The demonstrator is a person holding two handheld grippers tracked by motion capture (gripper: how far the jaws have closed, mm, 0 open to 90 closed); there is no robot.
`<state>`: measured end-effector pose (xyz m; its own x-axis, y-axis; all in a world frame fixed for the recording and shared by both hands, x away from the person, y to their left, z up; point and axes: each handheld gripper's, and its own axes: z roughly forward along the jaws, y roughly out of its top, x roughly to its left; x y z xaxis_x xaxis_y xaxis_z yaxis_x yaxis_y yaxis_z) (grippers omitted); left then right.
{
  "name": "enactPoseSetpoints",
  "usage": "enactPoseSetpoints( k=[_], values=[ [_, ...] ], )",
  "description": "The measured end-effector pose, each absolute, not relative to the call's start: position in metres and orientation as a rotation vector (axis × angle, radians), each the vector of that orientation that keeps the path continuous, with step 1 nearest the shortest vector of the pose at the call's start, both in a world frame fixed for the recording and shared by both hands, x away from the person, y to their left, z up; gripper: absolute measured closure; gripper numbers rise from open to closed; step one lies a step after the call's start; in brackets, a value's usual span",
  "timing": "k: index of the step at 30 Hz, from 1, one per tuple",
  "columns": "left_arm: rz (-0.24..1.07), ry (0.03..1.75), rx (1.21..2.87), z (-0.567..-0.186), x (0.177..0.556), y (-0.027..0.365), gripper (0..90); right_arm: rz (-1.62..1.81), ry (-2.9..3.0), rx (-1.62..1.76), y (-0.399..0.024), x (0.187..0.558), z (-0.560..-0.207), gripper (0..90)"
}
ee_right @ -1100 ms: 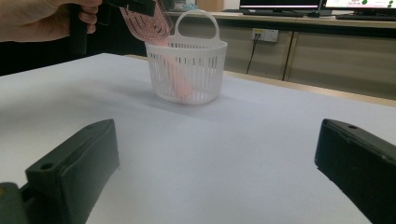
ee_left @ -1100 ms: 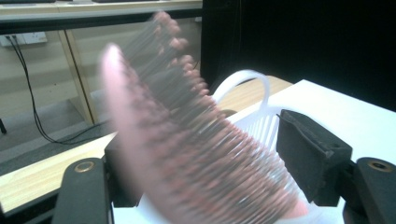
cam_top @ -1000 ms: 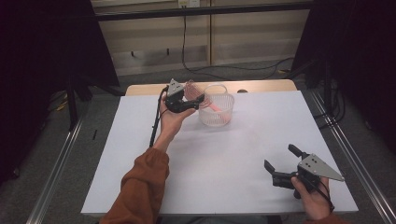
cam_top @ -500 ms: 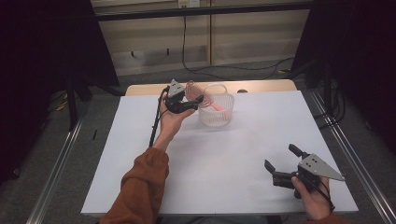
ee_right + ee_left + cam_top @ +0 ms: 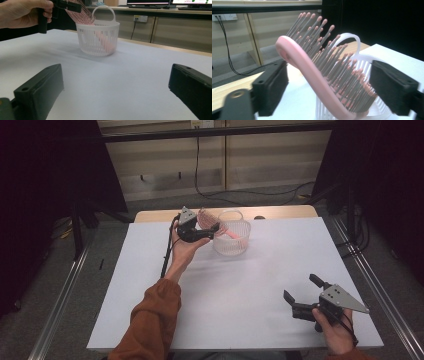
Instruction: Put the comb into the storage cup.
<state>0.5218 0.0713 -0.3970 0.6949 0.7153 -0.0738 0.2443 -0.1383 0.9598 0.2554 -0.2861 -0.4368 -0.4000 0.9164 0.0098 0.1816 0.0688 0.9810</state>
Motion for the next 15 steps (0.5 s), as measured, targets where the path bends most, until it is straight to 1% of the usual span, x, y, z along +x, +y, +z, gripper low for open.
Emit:
enactPoseSetpoints(
  k=[1,5,7,15],
  values=[
    [0.490,0.780,1.701,-0.3966,0.5218,0.0717,12.5,1.385,1.675,1.108,-0.2861,0.2556,-0.4370,0.0],
    [0.495,0.778,1.704,-0.3950,0.5213,0.0730,10.8,1.383,1.671,1.118,-0.2874,0.2562,-0.4378,0.0],
    [0.496,0.780,1.702,-0.3942,0.5207,0.0726,8.1,1.381,1.672,1.119,-0.2876,0.2561,-0.4379,0.0],
    [0.476,0.764,1.705,-0.3925,0.5191,0.0736,4.2,1.380,1.668,1.117,-0.2878,0.2549,-0.4380,0.0]
  ],
)
